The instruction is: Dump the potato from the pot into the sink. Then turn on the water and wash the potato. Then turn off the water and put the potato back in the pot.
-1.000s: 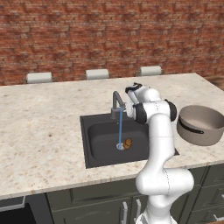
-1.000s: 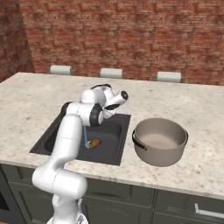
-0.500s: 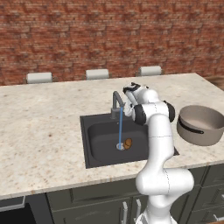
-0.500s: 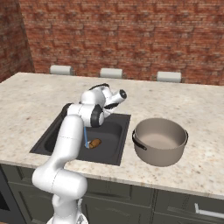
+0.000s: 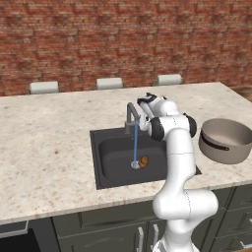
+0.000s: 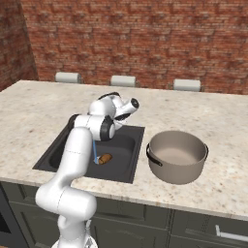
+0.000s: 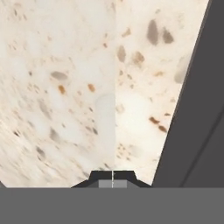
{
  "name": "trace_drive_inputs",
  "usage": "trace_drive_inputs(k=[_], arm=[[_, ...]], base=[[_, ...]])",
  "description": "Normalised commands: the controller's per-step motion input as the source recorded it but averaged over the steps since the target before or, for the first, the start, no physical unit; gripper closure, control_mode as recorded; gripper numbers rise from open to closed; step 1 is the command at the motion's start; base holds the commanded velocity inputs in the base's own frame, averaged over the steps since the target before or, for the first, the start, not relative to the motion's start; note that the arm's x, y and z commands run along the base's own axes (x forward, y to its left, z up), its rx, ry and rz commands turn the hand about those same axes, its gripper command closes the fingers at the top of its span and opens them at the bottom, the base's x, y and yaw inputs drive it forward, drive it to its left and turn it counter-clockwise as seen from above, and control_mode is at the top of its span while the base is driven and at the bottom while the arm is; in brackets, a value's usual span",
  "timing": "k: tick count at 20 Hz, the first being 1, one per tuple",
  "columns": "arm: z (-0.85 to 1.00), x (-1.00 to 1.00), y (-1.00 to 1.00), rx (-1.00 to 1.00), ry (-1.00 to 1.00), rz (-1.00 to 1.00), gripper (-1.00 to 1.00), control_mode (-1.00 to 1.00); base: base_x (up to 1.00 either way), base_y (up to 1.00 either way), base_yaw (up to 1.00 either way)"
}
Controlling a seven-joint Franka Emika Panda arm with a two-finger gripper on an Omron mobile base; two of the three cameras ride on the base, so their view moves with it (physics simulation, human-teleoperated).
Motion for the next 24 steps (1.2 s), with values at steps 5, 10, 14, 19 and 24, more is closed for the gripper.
trace_drive_inputs(k=[5, 10, 14, 19, 24], arm=[[0.53, -0.36, 0.94, -0.18, -0.17, 0.0, 1.0, -1.0], [0.66, -0.53, 0.87, -0.12, -0.2, 0.0, 1.0, -1.0], [0.49, -0.69, 0.21, -0.01, -0.22, 0.0, 1.0, -1.0], [0.53, -0.99, 0.18, 0.0, -0.23, 0.0, 1.0, -1.0], [0.42, -0.94, 0.0, -0.08, -0.22, 0.0, 1.0, -1.0]], base=[[0.0, 0.0, 0.0], [0.0, 0.0, 0.0], [0.0, 0.0, 0.0], [0.0, 0.0, 0.0], [0.0, 0.0, 0.0]])
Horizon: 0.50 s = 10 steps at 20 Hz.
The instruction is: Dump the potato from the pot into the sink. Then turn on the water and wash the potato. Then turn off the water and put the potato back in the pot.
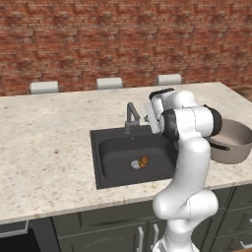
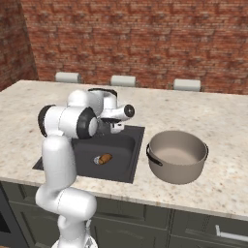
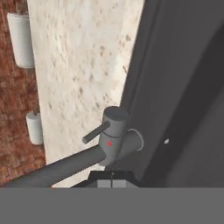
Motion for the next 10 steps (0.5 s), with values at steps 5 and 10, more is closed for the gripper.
trace_drive_inputs(k=[5, 10], arm=[[0.88, -0.68, -0.03, -0.18, -0.07, -0.01, 1.0, -1.0], [1.0, -0.16, -0.21, -0.19, 0.01, -0.04, 1.0, -1.0]], base=[[0.0, 0.0, 0.0], [0.0, 0.0, 0.0]])
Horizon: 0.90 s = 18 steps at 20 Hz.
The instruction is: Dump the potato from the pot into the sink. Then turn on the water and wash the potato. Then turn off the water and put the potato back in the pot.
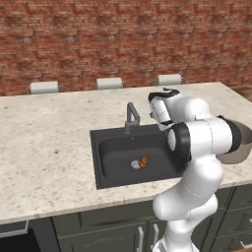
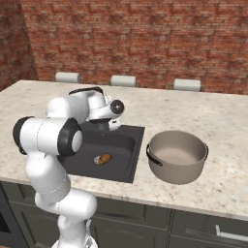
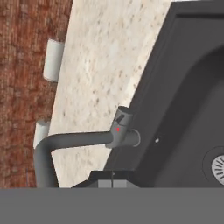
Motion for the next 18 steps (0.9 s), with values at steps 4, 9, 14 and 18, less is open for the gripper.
trace_drive_inputs(k=[4, 9, 14, 18], arm=[[0.86, -0.04, -0.21, -0.22, 0.07, -0.09, 1.0, -1.0], [0.23, -0.35, -0.32, -0.16, 0.19, -0.14, 1.0, -1.0], [0.0, -0.97, -0.02, -0.02, 0.07, 0.0, 1.0, -1.0], [0.16, -0.87, 0.0, 0.0, 0.0, 0.17, 1.0, -1.0]], base=[[0.0, 0.0, 0.0], [0.0, 0.0, 0.0], [0.0, 0.0, 0.0], [0.0, 0.0, 0.0]])
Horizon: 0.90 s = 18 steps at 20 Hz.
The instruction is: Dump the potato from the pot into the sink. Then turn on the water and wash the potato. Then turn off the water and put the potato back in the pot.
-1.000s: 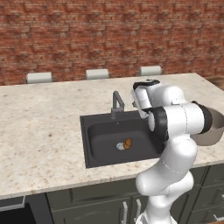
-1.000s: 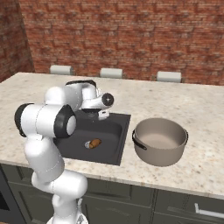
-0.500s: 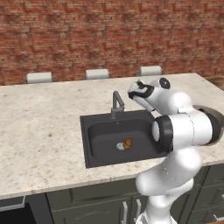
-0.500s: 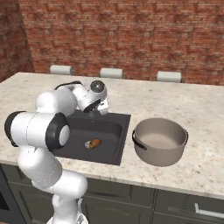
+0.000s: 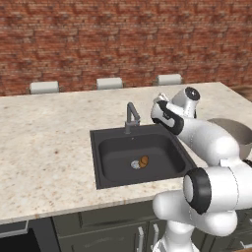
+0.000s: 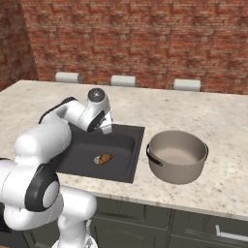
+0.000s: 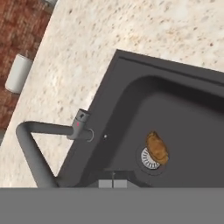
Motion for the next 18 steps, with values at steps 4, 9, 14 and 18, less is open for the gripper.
trace_drive_inputs(k=[4, 9, 14, 18], arm=[[-0.03, -0.47, 0.0, -0.05, 0.01, 0.22, 1.0, -1.0], [-0.29, -0.09, 0.0, -0.17, 0.05, 0.22, -1.0, -1.0], [-0.02, -0.07, 0.0, -0.16, 0.06, 0.16, -1.0, -1.0], [-0.04, -0.19, 0.0, -0.07, 0.04, 0.16, -1.0, -1.0]], base=[[0.0, 0.0, 0.0], [0.0, 0.0, 0.0], [0.0, 0.0, 0.0], [0.0, 0.0, 0.0]])
